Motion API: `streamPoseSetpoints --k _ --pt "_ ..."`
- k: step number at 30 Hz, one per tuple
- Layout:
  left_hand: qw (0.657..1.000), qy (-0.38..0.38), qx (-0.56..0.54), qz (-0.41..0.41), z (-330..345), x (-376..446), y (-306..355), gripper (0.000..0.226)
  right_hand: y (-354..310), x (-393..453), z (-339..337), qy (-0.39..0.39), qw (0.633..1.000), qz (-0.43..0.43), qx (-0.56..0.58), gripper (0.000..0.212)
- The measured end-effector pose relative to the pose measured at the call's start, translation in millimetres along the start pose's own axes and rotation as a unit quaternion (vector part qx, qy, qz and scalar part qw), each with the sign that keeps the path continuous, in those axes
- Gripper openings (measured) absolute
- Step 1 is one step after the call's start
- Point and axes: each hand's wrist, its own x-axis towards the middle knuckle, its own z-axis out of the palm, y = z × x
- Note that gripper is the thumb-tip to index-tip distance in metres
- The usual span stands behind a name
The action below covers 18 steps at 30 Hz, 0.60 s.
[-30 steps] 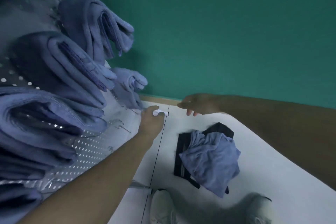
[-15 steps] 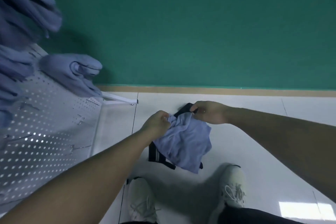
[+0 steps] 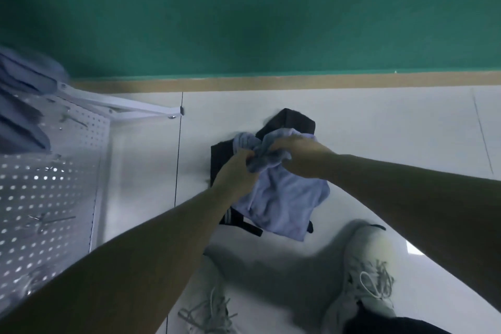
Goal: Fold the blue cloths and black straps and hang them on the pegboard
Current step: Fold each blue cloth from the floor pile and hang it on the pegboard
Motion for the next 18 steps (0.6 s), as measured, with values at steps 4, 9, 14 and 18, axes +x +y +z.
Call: streamPoseSetpoints --k 4,9,14,18 --pt "0.997 0.038 0.072 0.002 20.2 10.4 -17.9 0.024 6.7 8.2 17.0 0.021 0.989 -0.030 -0.142 0.047" --pt "0.997 0.048 0.035 0.057 16.4 2.6 -15.8 0.016 20.6 0.6 23.5 0.114 0.976 -0.028 -0.184 0.029" --pt "0.992 0.056 -0.039 0.106 -16.6 -24.6 10.1 0.019 11.8 -34.3 -9.4 0.150 0.987 -0.038 -0.043 0.029" --pt "0.986 0.078 -0.079 0.124 -50.0 -55.9 38.3 0.014 -5.4 -74.2 -45.5 0.168 0.983 -0.065 0.027 0.006"
